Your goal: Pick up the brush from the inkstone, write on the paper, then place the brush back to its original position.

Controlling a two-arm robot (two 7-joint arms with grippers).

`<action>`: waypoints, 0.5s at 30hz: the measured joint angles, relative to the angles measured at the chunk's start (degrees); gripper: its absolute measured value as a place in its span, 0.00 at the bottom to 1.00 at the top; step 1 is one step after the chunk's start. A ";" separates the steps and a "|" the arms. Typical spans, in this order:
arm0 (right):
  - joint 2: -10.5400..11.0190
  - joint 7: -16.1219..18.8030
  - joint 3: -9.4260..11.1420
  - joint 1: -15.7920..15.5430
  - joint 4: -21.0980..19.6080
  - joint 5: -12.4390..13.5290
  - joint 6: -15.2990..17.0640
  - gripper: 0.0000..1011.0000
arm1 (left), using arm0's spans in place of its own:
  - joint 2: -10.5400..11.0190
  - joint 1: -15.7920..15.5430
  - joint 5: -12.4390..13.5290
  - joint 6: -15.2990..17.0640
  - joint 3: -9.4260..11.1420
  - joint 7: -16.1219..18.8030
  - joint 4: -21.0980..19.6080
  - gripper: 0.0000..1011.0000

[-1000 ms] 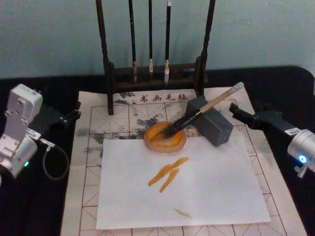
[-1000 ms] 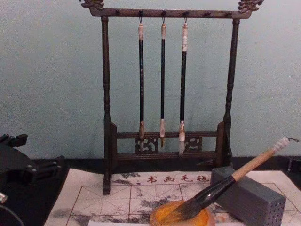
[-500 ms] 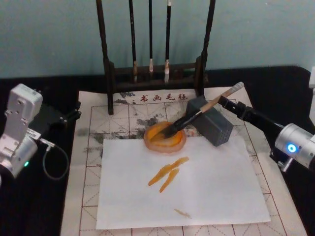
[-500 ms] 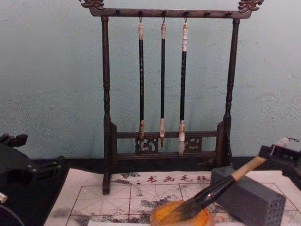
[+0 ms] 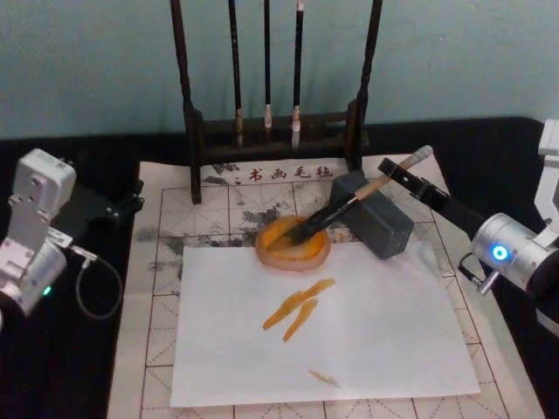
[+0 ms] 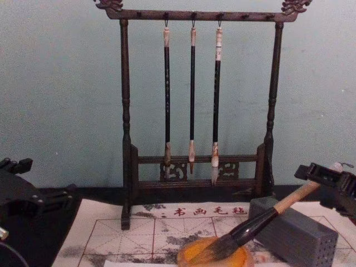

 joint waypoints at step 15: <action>-0.46 -1.17 -1.02 0.83 1.42 2.59 -2.29 0.99 | 0.00 0.00 0.00 0.00 0.00 0.00 0.00 0.99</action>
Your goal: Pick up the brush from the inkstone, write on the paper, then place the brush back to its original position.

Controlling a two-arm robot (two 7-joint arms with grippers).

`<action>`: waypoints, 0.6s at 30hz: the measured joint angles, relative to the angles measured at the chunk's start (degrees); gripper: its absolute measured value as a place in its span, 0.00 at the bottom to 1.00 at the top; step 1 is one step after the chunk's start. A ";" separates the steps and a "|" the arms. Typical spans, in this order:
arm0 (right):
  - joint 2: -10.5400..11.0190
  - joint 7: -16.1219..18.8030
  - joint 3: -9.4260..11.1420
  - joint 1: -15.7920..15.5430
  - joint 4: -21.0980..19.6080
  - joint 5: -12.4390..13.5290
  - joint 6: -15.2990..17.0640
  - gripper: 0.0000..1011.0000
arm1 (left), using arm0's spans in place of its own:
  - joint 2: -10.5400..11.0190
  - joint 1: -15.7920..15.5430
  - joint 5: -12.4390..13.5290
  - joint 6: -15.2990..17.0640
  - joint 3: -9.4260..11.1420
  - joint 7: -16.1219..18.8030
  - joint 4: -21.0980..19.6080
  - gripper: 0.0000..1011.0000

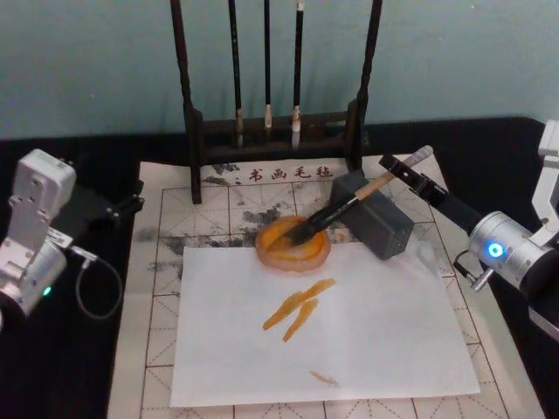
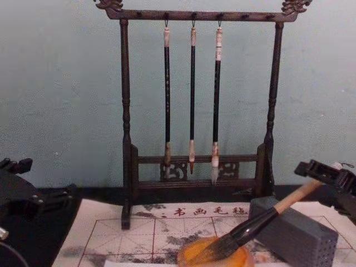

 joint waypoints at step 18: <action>0.25 0.61 -0.81 0.78 1.23 1.93 -0.06 0.99 | 0.00 0.00 0.00 0.00 0.00 0.00 0.00 0.99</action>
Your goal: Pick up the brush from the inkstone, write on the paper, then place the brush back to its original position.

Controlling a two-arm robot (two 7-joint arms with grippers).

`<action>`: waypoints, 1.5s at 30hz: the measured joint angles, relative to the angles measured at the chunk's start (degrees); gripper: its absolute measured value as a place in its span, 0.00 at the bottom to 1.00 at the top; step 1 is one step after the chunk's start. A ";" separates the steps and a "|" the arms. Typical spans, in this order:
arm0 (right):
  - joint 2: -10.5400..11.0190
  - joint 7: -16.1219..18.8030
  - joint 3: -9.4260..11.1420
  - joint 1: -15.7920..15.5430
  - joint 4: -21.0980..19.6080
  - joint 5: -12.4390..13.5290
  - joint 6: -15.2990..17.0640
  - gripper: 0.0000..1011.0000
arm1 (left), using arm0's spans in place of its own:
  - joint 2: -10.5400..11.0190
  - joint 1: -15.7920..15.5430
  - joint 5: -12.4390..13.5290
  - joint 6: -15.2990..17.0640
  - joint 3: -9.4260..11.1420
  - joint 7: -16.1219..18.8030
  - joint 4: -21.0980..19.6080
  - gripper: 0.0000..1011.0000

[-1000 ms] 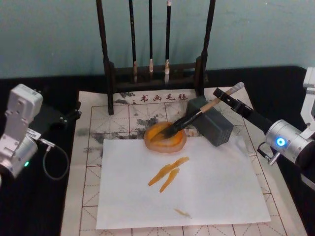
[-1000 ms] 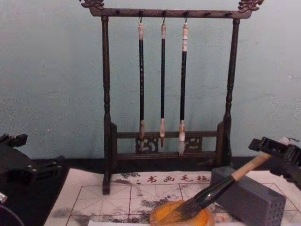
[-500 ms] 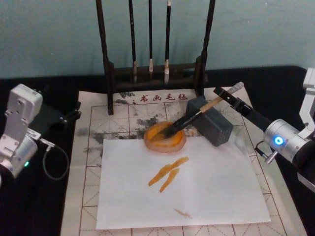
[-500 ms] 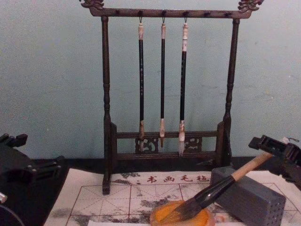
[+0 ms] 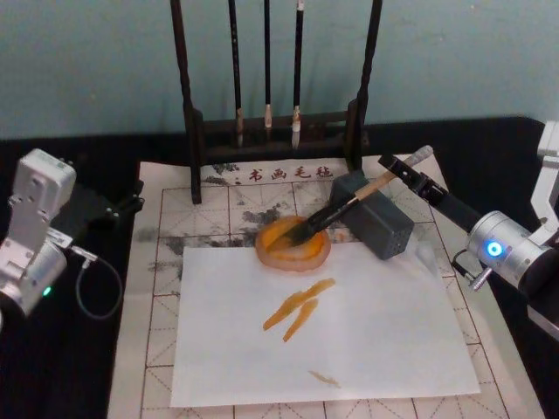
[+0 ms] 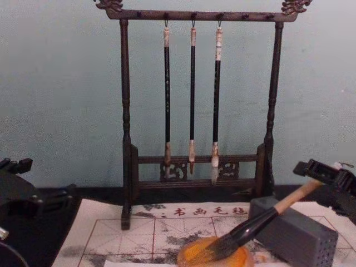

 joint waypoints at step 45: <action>-0.05 -0.16 0.09 -0.15 -0.22 -0.33 -0.12 0.21 | 0.00 0.00 0.00 0.00 0.00 0.00 0.00 0.99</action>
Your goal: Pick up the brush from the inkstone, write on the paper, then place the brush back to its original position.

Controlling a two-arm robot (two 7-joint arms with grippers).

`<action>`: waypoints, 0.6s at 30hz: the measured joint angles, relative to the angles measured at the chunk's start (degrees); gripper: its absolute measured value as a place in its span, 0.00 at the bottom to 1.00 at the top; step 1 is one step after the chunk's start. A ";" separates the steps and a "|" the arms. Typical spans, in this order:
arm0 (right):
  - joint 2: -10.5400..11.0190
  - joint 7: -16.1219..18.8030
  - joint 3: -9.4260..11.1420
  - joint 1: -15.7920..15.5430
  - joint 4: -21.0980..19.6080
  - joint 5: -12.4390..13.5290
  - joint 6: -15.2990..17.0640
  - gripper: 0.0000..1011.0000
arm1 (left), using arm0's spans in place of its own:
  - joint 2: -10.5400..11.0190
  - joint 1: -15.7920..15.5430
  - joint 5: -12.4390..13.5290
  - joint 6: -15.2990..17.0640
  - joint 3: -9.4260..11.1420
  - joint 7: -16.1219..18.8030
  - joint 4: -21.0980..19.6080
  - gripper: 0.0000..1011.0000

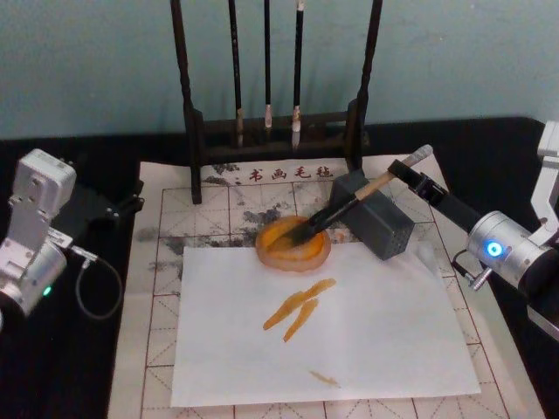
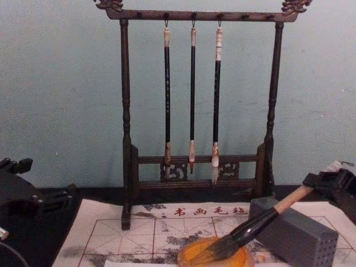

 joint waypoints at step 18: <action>0.00 -0.01 0.00 0.00 0.01 -0.01 0.01 0.20 | 0.00 0.00 0.00 0.00 0.00 0.00 0.00 0.99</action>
